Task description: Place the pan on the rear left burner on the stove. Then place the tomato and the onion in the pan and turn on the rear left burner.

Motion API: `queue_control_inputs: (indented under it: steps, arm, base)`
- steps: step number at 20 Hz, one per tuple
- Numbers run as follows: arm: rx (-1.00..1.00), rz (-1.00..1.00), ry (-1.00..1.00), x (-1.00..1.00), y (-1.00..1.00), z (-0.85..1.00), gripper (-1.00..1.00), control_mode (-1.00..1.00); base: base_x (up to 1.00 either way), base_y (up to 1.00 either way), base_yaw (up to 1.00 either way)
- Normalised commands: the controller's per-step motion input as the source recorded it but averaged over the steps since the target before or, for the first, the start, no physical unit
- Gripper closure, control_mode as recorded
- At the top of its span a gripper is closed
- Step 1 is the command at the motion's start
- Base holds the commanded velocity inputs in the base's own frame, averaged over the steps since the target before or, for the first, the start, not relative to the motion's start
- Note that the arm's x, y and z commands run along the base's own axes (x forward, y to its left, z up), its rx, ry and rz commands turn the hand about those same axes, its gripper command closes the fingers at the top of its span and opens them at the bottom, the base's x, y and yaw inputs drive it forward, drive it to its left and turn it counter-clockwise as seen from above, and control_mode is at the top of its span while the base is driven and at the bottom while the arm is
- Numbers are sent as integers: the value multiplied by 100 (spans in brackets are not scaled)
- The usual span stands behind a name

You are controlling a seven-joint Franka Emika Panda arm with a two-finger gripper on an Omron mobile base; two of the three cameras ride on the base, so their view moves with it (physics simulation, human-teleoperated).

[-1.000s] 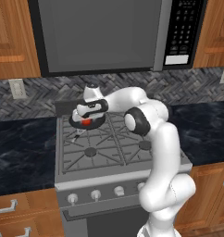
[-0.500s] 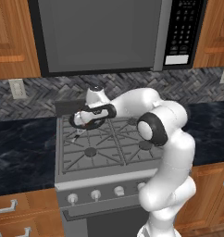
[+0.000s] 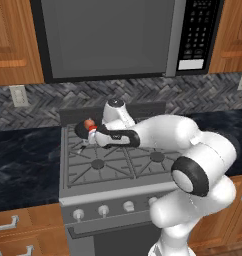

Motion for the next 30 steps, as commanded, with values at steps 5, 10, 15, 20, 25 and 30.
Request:
queue_control_inputs:
  steps: [5, 10, 15, 20, 25, 30]
  arm:
    - [2, -4, 0, -83, -22, 46, -100, -100]
    - [3, -3, 0, -92, -3, 25, -100, -100]
    - [1, -1, -6, -89, 15, 2, -100, -100]
    - [0, 0, -15, -78, 29, 0, -100, -100]
    - [0, 0, -17, -67, 30, 0, -100, -100]
    - [0, 0, -17, -63, 19, 0, -100, -100]
  base:
    - [0, 0, 0]
    - [0, 0, 0]
    - [0, 0, 0]
    - [0, 0, 0]
    - [0, 0, 0]
    - [0, 0, 0]
